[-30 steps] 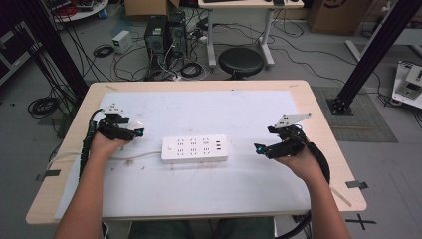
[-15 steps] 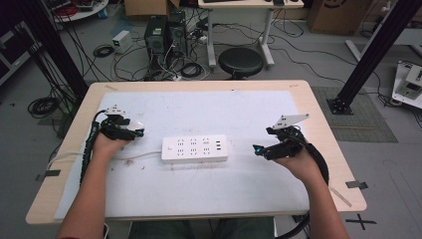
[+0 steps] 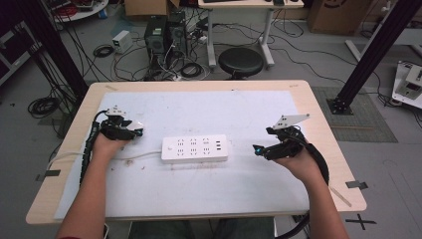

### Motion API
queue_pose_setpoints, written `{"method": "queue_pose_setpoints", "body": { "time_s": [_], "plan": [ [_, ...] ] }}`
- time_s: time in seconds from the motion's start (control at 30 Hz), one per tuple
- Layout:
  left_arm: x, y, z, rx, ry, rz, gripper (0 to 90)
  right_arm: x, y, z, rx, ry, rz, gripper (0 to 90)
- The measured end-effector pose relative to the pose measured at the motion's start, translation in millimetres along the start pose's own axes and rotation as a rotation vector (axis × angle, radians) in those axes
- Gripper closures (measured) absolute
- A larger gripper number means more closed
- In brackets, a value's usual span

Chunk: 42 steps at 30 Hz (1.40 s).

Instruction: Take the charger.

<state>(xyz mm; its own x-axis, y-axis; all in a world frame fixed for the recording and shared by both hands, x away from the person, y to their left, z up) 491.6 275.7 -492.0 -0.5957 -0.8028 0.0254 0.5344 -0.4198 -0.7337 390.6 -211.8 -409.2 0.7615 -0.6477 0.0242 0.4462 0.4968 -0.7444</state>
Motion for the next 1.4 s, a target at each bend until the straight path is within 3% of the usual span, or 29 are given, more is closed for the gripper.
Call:
{"method": "queue_pose_setpoints", "body": {
  "time_s": [0.53, 0.67, 0.73, 1.0, 1.13, 1.3, 1.33, 1.37, 1.4],
  "plan": [
    [1.3, 0.4, -1.5, -0.029, 0.024, 0.022, 42.4, 1.0, -1.7, -2.9, 0.005, -0.003, 0.002, 16.8],
    [4.2, -8.2, 3.9, 0.013, 0.01, 0.018, 42.4, 1.5, -2.3, -2.9, 0.007, 0.0, -0.001, 16.8],
    [7.1, -16.2, 7.7, 0.034, 0.022, 0.018, 42.5, 1.2, -2.8, -2.7, 0.006, -0.001, 0.0, 16.8],
    [32.3, -54.4, 17.3, 0.077, 0.065, -0.027, 42.5, -1.1, -5.1, -0.7, 0.013, -0.009, 0.006, 16.8],
    [52.6, -75.9, 21.0, 0.089, 0.113, -0.043, 42.5, -3.5, -7.1, 1.1, 0.022, -0.009, 0.016, 16.8],
    [77.1, -96.0, 20.3, 0.063, 0.188, -0.067, 42.5, -7.0, -9.1, 4.0, 0.033, -0.029, 0.034, 16.8],
    [77.1, -96.0, 20.3, 0.063, 0.188, -0.067, 42.5, -7.0, -9.1, 4.0, 0.033, -0.029, 0.034, 16.8],
    [90.3, -108.1, 23.7, 0.085, 0.206, -0.071, 42.5, -8.9, -10.6, 4.5, 0.04, -0.032, 0.04, 16.8],
    [94.1, -112.0, 24.9, 0.091, 0.212, -0.073, 42.5, -9.0, -11.0, 4.8, 0.044, -0.035, 0.039, 16.8]
  ]
}}
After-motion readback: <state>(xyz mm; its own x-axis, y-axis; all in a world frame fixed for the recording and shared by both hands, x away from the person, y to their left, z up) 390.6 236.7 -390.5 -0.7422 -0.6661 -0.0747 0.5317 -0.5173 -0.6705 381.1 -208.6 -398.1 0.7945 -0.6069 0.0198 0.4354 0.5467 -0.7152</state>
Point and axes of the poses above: each handheld gripper's, and its own axes: y roughly forward along the jaws, z roughly out of its top, x roughly to its right, the point moved 7 cm from there along y, roughly forward along the jaws, and after that the axes turned 6 degrees about -x, right-handed, at the moved point
